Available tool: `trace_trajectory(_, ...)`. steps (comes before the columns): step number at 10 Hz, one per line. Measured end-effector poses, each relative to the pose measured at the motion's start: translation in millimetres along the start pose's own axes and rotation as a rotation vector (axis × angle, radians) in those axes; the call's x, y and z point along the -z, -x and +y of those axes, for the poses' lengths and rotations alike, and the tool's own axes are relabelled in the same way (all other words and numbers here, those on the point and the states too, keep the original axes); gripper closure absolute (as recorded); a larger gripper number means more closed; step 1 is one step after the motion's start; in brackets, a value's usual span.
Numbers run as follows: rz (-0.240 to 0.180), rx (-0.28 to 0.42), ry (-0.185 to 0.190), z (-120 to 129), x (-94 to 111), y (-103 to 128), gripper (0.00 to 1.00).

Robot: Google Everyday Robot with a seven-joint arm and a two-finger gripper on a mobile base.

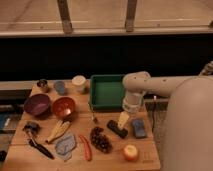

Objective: Place eraser in metal cup

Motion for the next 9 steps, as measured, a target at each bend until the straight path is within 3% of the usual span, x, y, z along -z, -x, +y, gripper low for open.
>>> trace_trajectory(5, 0.099, 0.056, -0.045, 6, -14, 13, 0.20)
trace_trajectory(9, 0.139, 0.094, -0.070, 13, -19, 22, 0.20)
